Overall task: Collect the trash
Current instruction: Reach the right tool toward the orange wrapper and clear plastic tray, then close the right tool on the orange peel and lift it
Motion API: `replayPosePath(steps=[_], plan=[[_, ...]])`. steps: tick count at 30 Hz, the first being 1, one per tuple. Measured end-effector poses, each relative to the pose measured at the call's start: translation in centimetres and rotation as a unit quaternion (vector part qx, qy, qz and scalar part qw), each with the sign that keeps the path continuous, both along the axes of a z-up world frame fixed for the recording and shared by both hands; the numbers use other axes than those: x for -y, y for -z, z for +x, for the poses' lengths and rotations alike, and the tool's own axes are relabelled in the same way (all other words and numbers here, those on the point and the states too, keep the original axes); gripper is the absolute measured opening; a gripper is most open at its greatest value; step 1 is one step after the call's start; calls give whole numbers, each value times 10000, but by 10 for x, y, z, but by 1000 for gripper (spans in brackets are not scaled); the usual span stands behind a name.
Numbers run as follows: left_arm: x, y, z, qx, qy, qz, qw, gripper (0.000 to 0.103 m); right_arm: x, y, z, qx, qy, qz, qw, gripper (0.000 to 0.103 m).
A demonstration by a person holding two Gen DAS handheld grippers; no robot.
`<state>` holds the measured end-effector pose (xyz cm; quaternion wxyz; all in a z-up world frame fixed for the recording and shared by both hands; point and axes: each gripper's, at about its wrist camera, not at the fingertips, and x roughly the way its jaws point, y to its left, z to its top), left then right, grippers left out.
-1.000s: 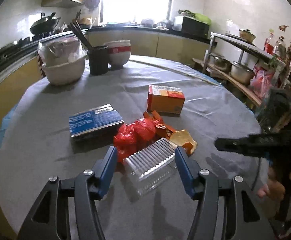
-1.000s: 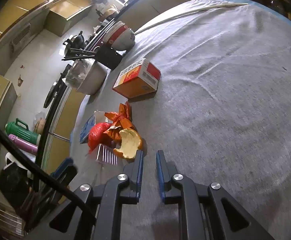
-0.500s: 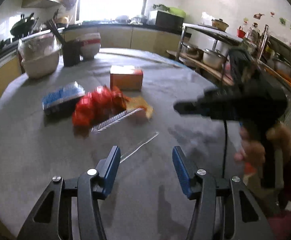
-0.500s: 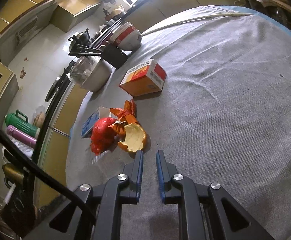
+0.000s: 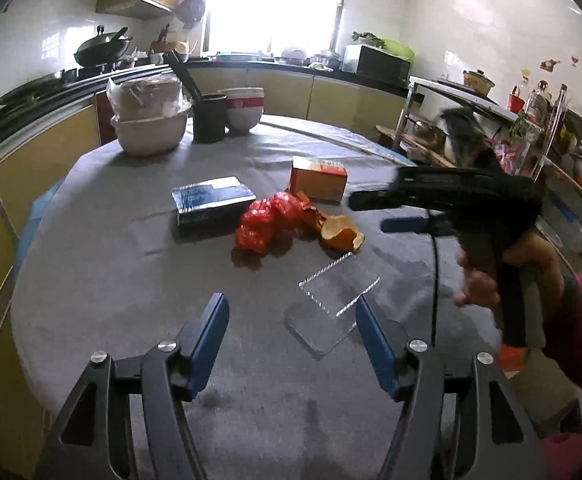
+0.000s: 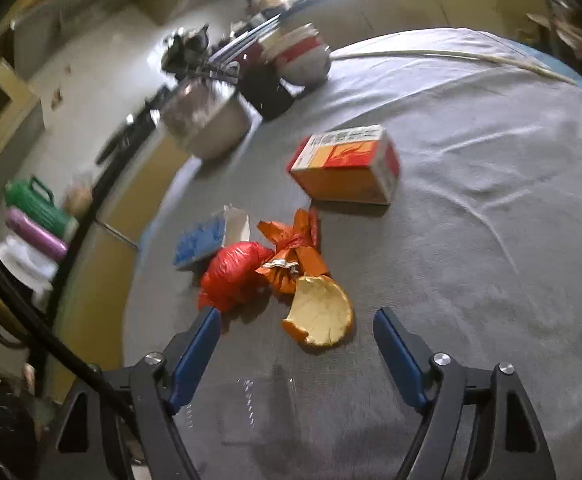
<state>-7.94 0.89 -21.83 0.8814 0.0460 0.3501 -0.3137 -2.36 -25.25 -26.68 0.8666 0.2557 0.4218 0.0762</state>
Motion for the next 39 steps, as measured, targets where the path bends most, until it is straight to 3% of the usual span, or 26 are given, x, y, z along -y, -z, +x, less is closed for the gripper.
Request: replayPosePath(steps=[4,7,8,11,15,17,23,33,34,35,39], plan=[[-1,4,-5,16,42,137,9999,67,-17,13,25,-216,-205,-653,9974,80],[-5,4,-6,-5,65,158,9999,68,-22,22,35,-301,-330,-956,9944,60],[-5,4,-5,-13,61,167,9998,70,-26,21,35,-264,-420,-1143,9922,44],[-5,5,0,-71,113,218,9997,71,-29,18,31,-203,-594,-1427,9878,28],[6,8,6,-117,268,325,9990,72,-10,11,11,-87,-293,-1382,9899,10],[14,9,10,-133,332,345,9988,76,6,11,-3,-78,-64,-1219,9925,9],[50,20,26,-260,526,491,9971,77,41,14,-47,-30,307,-896,9955,9],[91,38,31,-127,984,820,9917,77,54,14,-88,197,584,-240,9978,9],[92,40,31,-107,968,834,9917,72,54,13,-90,212,581,-217,9978,9],[91,41,31,-126,977,800,9919,61,53,13,-93,238,576,-187,9979,9],[88,41,32,-181,890,689,9935,55,54,10,-103,364,614,-74,9974,9]])
